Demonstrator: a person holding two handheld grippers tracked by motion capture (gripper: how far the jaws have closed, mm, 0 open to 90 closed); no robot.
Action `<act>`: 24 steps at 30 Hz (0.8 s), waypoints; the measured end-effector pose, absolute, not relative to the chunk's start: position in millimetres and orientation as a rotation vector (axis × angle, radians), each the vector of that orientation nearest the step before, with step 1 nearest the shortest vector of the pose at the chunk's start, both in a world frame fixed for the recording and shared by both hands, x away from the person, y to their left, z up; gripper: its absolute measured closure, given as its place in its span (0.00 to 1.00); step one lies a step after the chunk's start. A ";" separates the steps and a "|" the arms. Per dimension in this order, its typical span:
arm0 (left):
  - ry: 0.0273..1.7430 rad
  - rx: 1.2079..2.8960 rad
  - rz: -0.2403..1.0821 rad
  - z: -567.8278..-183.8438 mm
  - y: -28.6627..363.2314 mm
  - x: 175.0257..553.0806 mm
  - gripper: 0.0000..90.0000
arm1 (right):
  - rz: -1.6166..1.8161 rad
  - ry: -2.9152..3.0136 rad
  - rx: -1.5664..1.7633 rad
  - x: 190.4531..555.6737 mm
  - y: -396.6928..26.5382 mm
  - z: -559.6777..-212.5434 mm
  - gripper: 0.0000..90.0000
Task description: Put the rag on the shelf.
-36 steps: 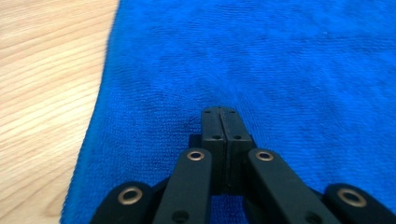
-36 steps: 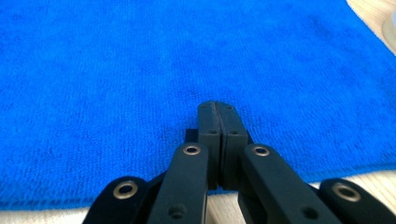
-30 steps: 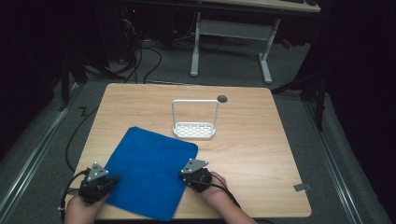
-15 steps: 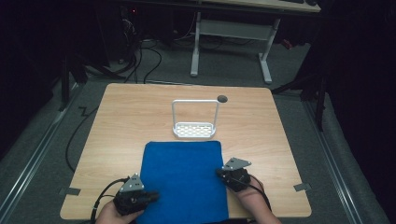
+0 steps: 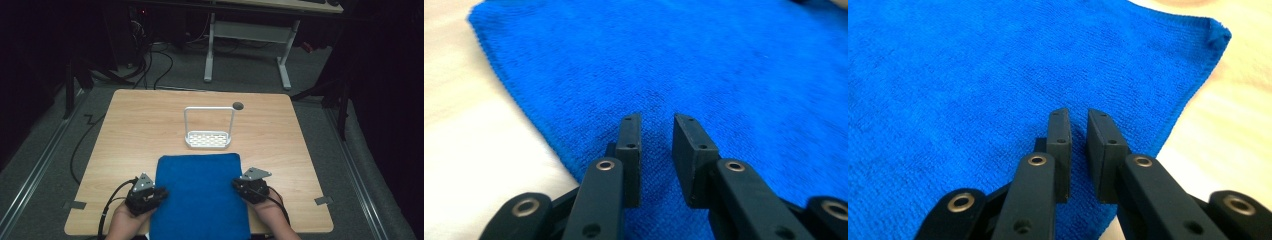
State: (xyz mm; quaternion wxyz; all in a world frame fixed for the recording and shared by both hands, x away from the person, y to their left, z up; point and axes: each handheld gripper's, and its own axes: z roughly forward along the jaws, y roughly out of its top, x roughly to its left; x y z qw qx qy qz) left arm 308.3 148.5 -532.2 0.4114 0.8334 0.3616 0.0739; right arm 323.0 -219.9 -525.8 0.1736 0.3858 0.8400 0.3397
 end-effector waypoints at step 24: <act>1.172 1.951 0.275 -531.8 148.2 373.4 0.72 | 1.081 2.318 1.151 298.5 -254.6 -524.1 0.78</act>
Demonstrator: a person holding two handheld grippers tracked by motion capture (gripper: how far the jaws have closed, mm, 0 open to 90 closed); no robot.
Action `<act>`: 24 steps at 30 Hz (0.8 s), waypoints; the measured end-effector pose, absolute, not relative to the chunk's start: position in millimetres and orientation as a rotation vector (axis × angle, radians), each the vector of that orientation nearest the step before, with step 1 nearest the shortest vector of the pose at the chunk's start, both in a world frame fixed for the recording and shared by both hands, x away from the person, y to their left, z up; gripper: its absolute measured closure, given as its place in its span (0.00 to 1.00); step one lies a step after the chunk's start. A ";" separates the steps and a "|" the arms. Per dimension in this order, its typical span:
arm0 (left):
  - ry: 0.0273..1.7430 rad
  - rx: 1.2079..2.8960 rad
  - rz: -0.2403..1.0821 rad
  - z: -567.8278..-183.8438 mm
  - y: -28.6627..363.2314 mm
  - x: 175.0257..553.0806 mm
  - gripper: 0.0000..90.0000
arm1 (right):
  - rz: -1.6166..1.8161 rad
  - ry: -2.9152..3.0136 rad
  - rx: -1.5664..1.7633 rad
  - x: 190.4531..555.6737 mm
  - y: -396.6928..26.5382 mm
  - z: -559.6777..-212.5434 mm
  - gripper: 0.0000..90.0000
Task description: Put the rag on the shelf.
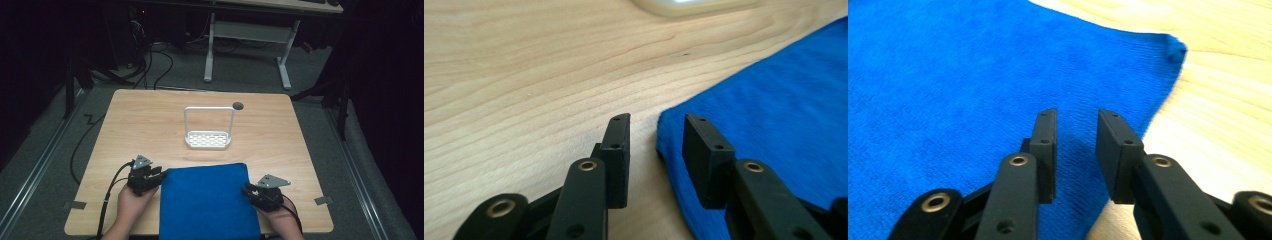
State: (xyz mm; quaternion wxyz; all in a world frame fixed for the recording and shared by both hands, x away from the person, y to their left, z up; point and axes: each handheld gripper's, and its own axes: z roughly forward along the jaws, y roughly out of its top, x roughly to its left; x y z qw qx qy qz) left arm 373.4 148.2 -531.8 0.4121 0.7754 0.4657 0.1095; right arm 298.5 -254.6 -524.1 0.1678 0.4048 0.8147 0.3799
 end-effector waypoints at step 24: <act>1.151 1.932 0.223 -537.7 142.8 372.3 0.96 | 1.016 2.184 1.355 373.9 -247.6 -530.9 0.65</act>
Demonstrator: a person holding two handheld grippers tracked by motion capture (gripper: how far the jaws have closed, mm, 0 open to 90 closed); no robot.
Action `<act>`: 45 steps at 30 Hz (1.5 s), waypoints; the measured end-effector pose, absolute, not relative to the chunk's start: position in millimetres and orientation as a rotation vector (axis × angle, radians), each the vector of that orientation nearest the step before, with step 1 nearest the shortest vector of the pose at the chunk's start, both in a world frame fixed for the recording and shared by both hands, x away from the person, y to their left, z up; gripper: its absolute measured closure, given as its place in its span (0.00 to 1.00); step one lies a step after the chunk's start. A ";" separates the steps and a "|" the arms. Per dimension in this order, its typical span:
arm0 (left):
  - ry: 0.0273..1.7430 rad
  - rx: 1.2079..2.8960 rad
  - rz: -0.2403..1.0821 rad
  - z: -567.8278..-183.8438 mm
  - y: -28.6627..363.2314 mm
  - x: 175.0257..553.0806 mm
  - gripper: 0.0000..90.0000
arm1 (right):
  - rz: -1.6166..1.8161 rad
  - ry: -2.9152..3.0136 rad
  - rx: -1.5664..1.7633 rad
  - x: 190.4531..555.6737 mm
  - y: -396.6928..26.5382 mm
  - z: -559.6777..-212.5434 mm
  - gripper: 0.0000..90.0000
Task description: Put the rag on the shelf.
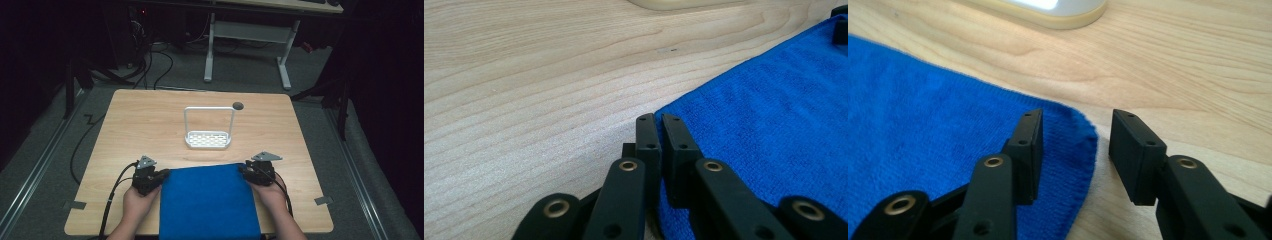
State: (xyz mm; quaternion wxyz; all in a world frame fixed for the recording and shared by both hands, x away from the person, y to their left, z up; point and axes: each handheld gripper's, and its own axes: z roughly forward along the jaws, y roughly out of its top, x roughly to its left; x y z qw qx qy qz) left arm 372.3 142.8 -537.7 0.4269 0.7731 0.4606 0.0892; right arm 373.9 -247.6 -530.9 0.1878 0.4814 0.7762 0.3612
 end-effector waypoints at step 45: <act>0.978 1.759 0.376 -495.5 150.6 348.0 0.97 | 1.269 2.011 1.152 332.0 -241.9 -490.0 0.98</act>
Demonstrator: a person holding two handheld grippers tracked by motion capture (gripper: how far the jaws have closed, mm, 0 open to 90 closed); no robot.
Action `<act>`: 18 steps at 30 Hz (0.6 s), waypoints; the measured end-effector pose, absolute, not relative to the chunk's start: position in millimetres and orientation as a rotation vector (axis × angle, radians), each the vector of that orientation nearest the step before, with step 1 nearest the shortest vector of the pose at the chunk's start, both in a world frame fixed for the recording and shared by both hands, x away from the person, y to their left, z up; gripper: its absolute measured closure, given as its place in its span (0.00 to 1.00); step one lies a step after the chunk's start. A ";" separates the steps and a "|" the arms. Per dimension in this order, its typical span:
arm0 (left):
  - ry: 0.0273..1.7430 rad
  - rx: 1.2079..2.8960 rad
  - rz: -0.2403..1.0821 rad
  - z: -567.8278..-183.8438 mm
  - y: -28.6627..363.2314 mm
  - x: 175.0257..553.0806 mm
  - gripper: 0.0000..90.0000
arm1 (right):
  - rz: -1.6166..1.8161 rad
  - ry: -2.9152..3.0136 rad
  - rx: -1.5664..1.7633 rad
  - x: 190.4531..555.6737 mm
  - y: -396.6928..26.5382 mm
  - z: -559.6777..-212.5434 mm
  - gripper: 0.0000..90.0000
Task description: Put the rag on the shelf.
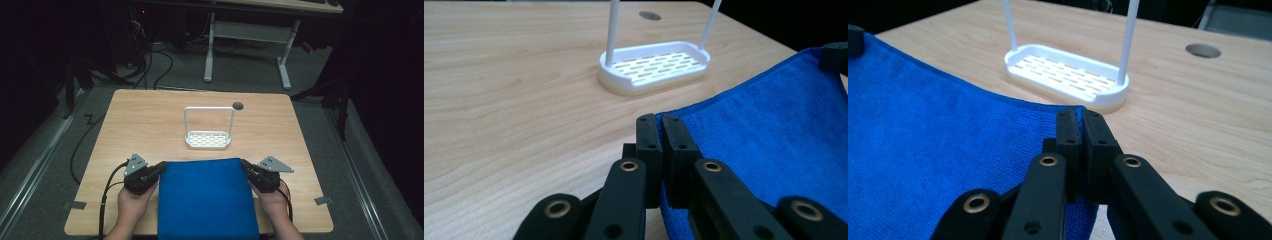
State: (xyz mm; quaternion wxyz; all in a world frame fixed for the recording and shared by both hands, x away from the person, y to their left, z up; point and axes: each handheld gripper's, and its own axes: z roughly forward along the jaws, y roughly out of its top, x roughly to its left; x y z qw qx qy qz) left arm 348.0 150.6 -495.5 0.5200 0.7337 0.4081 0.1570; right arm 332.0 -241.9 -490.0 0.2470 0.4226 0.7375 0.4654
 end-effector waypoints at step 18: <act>0.924 1.703 0.434 -467.7 141.0 359.7 0.97 | 1.356 1.856 1.120 333.5 -250.7 -452.2 0.98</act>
